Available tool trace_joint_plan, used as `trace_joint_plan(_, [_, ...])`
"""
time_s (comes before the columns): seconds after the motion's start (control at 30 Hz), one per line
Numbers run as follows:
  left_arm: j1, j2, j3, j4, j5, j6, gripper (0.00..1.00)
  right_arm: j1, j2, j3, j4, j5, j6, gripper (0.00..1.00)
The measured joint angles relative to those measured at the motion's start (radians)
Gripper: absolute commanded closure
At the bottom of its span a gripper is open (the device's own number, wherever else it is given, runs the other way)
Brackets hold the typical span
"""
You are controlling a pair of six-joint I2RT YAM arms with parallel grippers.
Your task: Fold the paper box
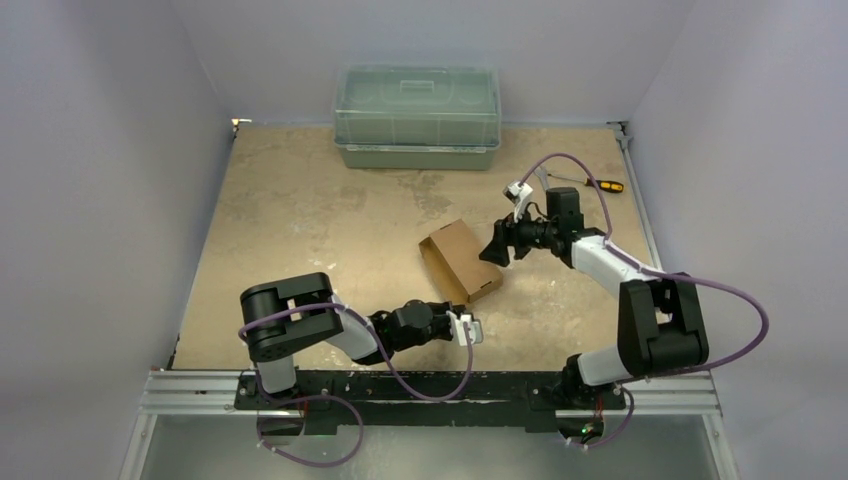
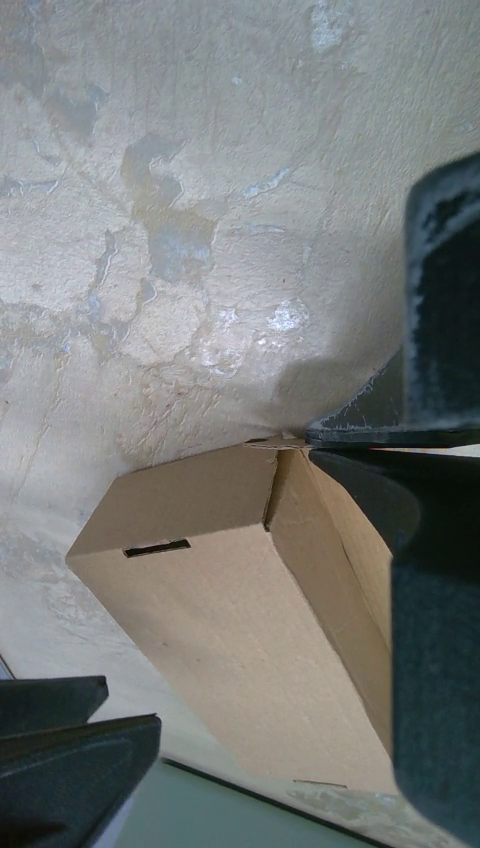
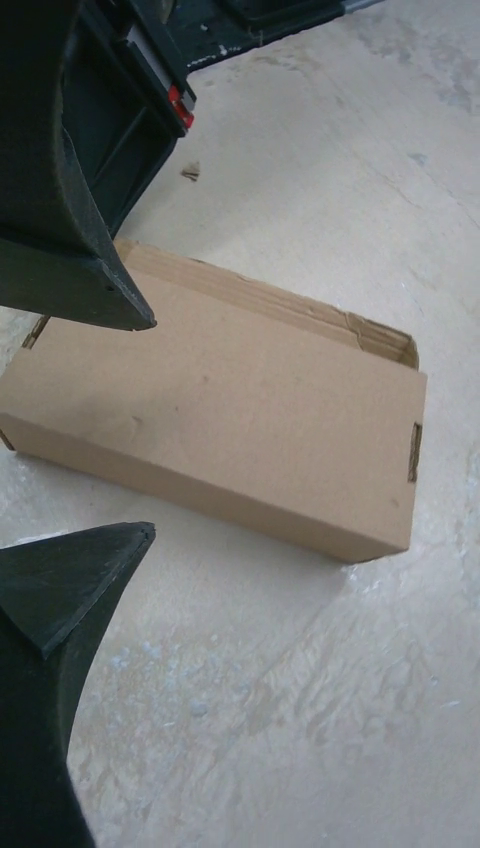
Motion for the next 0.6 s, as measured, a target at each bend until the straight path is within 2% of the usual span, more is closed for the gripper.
trace_joint_plan(0.37, [0.006, 0.0, -0.009, 0.015, 0.007, -0.019, 1.0, -0.036, 0.118, 0.022, -0.012, -0.011, 0.066, 0.33])
trace_joint_plan(0.6, [0.012, 0.0, -0.019, 0.036, 0.008, -0.037, 1.0, -0.038, 0.137, 0.042, -0.025, -0.013, 0.076, 0.38])
